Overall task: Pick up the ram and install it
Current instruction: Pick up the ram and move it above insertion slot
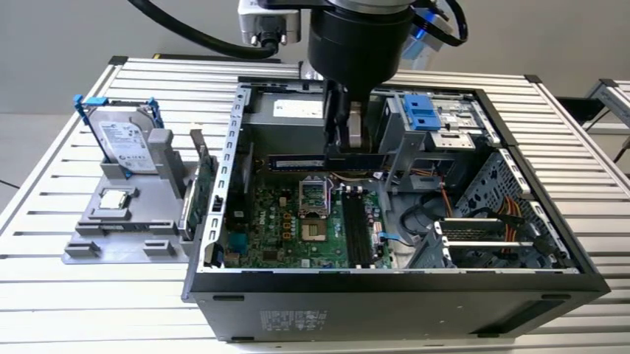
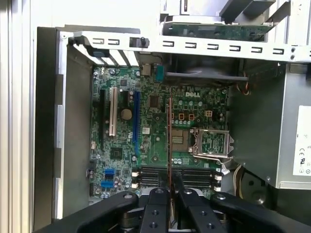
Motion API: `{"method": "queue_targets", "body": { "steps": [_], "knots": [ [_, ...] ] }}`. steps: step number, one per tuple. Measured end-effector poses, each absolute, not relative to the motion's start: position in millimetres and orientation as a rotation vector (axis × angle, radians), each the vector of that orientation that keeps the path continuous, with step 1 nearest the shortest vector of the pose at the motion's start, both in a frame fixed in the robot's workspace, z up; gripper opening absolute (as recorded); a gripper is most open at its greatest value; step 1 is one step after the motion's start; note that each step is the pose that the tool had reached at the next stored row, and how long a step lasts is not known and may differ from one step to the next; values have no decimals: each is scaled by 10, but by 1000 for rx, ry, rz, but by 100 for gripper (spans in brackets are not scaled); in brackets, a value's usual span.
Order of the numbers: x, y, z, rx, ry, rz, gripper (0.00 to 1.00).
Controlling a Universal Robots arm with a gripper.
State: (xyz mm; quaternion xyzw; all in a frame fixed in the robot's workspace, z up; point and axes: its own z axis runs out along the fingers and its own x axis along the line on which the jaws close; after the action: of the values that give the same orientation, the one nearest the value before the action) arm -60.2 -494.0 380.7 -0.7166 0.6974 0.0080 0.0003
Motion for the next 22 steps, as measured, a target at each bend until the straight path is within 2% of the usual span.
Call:
{"method": "queue_targets", "body": {
  "steps": [22],
  "knots": [
    [-435,-4869,3807,-2220,2222,25,0]
  ]
}}
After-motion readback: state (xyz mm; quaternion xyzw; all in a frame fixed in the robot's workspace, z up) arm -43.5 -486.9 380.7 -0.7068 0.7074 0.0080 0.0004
